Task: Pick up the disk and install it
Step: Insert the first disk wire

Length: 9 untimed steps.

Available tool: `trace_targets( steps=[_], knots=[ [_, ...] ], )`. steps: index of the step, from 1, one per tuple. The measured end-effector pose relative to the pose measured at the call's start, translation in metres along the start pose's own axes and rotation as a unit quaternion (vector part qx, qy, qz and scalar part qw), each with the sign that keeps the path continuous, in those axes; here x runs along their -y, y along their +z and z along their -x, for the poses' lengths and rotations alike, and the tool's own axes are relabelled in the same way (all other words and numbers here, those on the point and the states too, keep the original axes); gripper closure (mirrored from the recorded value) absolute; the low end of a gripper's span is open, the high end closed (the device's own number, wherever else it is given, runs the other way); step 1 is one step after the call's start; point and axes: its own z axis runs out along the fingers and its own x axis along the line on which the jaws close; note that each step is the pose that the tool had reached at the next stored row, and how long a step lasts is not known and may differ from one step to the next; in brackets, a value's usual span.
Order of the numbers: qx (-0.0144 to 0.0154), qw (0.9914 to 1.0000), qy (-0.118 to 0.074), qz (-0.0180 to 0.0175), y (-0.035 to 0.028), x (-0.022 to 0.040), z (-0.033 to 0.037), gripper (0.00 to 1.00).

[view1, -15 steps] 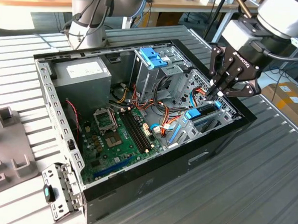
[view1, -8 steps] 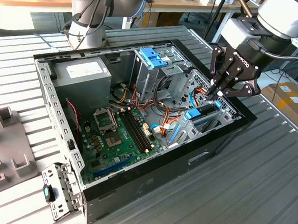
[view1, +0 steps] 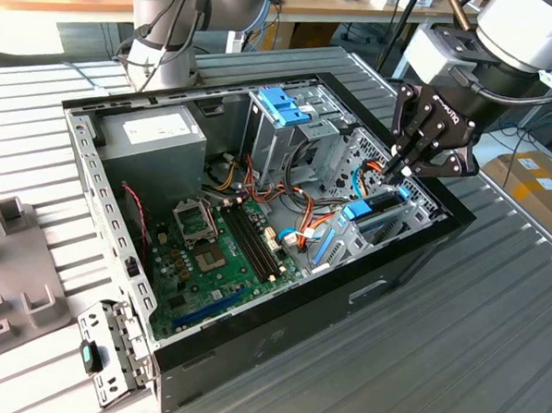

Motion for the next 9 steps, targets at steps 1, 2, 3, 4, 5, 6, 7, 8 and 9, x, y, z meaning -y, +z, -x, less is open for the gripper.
trace_targets(
  steps=[1,2,3,4,5,6,7,8,9],
  knots=[
    [0.0003,0.99999,0.005,-0.0005,0.0001,0.0001,0.0000,0.83],
    [0.0006,0.99995,0.010,-0.0009,0.0001,0.0002,0.0000,0.83],
    [0.0006,0.99994,0.011,-0.0009,0.0002,0.0002,0.0000,0.83],
    [0.0006,0.99994,0.011,-0.0010,0.0001,0.0004,-0.0005,0.83],
    [0.0006,0.99995,0.010,-0.0010,0.0001,0.0005,-0.0009,0.83],
    [0.0007,0.99995,0.010,-0.0009,0.0001,0.0007,-0.0017,0.83],
    [0.0007,0.99995,0.010,-0.0009,0.0000,0.0012,-0.0039,0.83],
    [0.0009,0.99995,0.010,-0.0009,0.0003,0.0014,-0.0049,0.83],
    [0.0009,0.99995,0.010,-0.0008,0.0007,0.0016,-0.0055,0.83]
  ],
)
